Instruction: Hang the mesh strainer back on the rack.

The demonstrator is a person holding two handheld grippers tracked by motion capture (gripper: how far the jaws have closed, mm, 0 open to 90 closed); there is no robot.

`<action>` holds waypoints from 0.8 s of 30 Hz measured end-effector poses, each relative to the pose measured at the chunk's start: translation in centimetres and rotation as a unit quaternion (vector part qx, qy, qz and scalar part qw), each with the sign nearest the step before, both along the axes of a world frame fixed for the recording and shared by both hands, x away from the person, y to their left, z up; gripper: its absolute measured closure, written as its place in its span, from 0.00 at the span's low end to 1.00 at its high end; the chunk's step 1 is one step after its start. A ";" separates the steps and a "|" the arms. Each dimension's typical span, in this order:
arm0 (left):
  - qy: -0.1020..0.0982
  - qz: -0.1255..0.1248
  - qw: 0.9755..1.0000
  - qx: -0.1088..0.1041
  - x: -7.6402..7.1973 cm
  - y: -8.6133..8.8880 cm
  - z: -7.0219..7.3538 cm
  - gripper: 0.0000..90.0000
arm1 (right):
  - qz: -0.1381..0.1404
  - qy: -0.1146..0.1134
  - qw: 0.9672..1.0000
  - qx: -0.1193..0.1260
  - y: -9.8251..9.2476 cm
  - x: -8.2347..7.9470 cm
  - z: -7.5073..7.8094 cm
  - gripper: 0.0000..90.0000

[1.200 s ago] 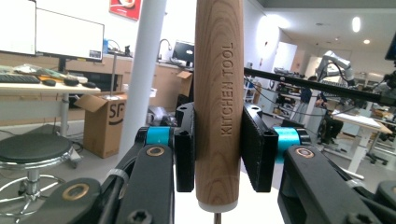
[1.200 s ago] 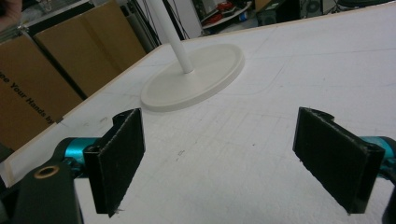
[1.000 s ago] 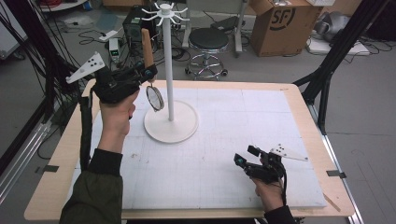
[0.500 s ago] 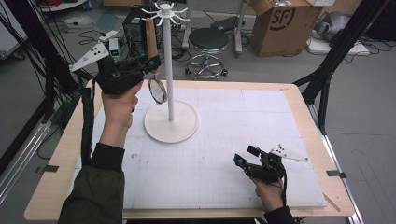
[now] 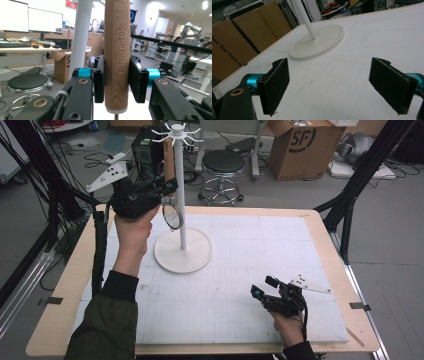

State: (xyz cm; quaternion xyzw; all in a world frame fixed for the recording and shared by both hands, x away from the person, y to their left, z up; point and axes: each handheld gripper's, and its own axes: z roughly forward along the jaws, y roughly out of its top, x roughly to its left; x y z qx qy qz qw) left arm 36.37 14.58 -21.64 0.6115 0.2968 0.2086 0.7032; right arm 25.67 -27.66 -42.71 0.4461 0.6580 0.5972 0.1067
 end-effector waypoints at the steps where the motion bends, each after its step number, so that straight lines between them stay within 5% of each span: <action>1: 0.002 0.002 1.000 0.004 0.0 -0.1 0.0 0.76 | -0.001 -0.002 1.000 0.000 0.0 0.0 0.0 0.18; 24: 0.034 0.023 0.999 -0.020 1.3 0.2 -0.7 0.76 | 0.000 -0.003 1.000 0.001 -0.1 -0.1 0.0 0.18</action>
